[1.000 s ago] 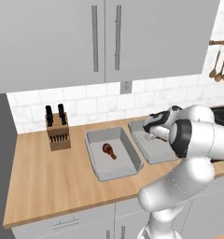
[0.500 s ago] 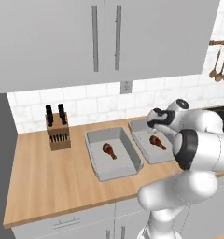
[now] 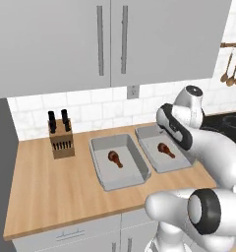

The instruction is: Place one squash and one chicken drumstick in each tupperware on the nearby counter, to pack two identical lunches.

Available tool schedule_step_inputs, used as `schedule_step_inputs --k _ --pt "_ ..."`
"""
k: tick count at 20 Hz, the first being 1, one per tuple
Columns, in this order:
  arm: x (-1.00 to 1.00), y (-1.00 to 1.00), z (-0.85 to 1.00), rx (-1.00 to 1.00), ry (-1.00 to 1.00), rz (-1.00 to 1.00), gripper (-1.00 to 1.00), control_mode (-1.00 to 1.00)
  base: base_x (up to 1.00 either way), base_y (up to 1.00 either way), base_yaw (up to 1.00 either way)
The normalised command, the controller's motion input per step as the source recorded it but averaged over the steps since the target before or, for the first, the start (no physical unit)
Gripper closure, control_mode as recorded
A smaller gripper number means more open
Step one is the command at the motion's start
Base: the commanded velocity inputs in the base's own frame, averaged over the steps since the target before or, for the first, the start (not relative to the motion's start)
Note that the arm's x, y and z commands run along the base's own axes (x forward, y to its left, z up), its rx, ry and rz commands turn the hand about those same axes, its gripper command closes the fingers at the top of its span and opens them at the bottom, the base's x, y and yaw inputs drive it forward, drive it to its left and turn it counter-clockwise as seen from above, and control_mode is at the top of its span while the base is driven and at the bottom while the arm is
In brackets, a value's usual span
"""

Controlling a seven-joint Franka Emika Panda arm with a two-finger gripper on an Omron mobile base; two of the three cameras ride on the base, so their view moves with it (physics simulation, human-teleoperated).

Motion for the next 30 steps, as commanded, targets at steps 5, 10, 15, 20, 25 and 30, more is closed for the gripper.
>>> schedule_step_inputs --k 5,10,15,20,25,30 --pt "-0.74 0.66 0.36 -0.03 -0.05 0.00 -1.00 -1.00 0.00 0.00 0.00" --pt "-0.80 0.06 -0.02 0.00 -0.28 0.00 -1.00 -1.00 0.00 0.00 0.00" --pt "-0.66 0.21 0.00 0.00 -0.36 0.00 -1.00 -1.00 0.00 0.00 0.00" --pt "0.00 0.00 0.00 0.00 0.00 0.00 -1.00 1.00 -0.98 0.16 -0.01" --pt "0.00 0.00 0.00 0.00 0.00 0.00 -1.00 1.00 -1.00 -0.02 -0.01" --pt "0.00 0.00 0.00 0.00 0.00 0.00 -1.00 1.00 -1.00 0.62 0.33"
